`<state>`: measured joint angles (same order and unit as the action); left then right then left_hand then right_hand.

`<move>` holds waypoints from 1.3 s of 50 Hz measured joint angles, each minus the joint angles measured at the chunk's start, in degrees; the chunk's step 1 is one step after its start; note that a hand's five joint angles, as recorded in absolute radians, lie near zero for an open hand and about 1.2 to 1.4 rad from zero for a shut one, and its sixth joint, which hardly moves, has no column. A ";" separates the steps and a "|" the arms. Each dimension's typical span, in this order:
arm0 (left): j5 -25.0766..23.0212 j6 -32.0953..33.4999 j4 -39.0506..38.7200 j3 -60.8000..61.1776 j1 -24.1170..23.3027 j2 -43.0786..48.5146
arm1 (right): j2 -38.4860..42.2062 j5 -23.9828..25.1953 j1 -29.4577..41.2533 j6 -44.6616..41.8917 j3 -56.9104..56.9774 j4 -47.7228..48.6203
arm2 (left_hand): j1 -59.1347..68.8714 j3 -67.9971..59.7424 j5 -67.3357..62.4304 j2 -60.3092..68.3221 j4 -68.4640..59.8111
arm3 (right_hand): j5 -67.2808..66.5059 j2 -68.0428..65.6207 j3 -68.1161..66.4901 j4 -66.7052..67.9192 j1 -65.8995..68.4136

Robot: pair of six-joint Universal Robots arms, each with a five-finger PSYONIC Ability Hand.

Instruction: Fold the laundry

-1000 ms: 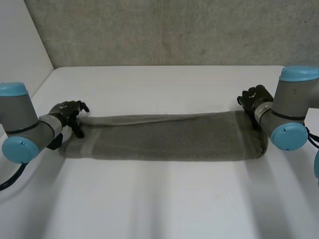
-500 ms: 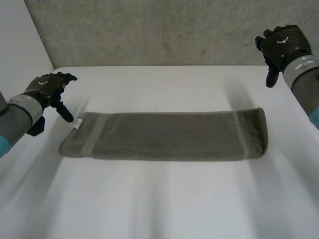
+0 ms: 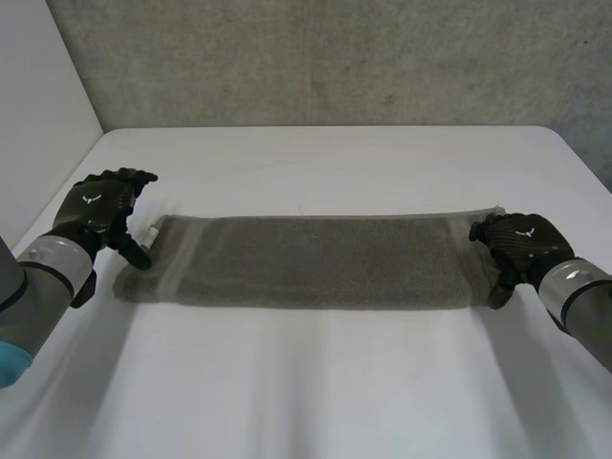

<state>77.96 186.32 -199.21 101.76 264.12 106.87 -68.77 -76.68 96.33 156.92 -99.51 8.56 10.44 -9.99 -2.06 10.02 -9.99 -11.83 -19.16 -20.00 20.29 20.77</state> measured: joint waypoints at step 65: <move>0.08 0.10 -4.73 2.10 0.07 0.73 | 5.43 0.56 -11.77 -5.93 7.24 0.52 | 0.02 0.00 0.00 0.00 0.00 | -1.68 -6.63 -5.47 5.48 4.60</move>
<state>78.04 186.42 -203.94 103.87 264.20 107.60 -63.35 -76.12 84.56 150.99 -92.27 9.08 10.46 -9.99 -2.06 10.02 -9.99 -13.50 -25.79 -25.47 25.76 25.37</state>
